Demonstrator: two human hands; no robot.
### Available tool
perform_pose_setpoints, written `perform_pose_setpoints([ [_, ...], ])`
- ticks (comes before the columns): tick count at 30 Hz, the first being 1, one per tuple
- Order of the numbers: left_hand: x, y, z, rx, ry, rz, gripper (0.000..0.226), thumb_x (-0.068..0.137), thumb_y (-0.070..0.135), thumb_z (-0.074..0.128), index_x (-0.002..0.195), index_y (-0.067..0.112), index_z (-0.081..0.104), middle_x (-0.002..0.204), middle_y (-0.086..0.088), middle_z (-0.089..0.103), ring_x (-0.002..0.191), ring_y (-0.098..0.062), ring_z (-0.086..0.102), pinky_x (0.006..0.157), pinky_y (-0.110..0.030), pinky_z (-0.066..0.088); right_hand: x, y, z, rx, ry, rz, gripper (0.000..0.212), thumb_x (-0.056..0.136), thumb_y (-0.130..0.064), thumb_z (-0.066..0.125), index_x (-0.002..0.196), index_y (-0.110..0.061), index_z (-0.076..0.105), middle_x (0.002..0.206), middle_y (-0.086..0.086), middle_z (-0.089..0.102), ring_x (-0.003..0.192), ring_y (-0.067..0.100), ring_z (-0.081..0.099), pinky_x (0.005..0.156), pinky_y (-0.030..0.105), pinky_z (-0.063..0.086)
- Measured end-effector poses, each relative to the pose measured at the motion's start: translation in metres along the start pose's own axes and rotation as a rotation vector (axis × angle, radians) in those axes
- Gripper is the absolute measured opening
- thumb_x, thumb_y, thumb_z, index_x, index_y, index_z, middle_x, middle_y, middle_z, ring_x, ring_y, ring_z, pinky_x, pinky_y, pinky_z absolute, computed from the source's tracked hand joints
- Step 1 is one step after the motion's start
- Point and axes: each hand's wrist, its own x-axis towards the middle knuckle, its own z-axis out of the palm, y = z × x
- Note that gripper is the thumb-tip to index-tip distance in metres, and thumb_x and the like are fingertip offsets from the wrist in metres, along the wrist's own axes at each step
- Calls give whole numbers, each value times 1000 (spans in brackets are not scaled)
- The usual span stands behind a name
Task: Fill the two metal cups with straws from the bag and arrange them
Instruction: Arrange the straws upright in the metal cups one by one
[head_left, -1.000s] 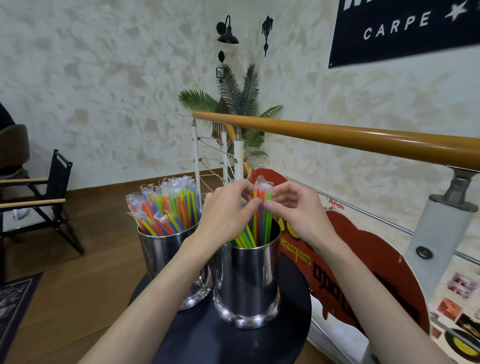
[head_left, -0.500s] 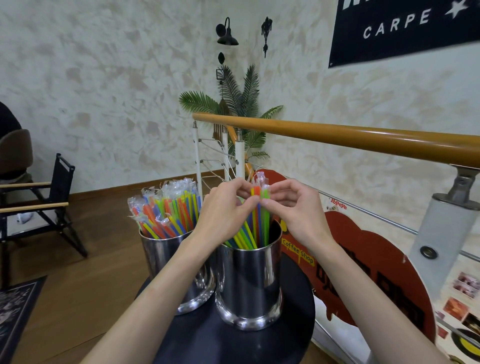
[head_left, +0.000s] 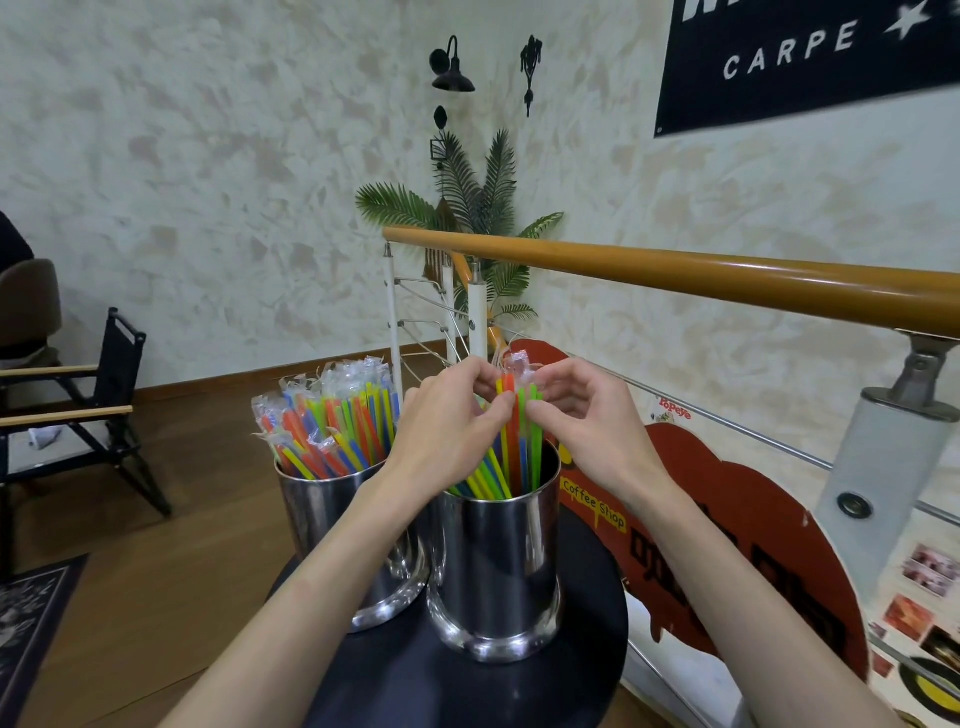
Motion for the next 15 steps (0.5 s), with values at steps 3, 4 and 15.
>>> perform_pose_setpoints([
  [3, 0, 0, 0, 7, -8, 6, 6, 94, 38, 63, 97, 32, 62, 85, 18, 64, 72, -8, 62, 87, -53, 51, 0, 0, 0, -10, 2, 9, 12, 88, -17, 77, 95, -24, 69, 86, -6, 72, 84, 10, 70, 82, 33, 59],
  [4, 0, 0, 0, 9, -11, 9, 6, 94, 38, 63, 97, 32, 62, 85, 18, 64, 72, -7, 62, 87, -53, 51, 0, -1, -1, -15, -4, 8, 12, 88, -18, 77, 94, -24, 69, 85, -7, 72, 83, 9, 70, 81, 32, 59],
  [15, 3, -6, -3, -117, -63, 9, 9, 93, 40, 63, 96, 32, 62, 88, 13, 68, 75, -8, 64, 85, -53, 54, -2, -14, -5, -206, 15, -65, 10, 87, -16, 71, 78, -18, 66, 73, -3, 69, 70, 13, 64, 66, 26, 52],
])
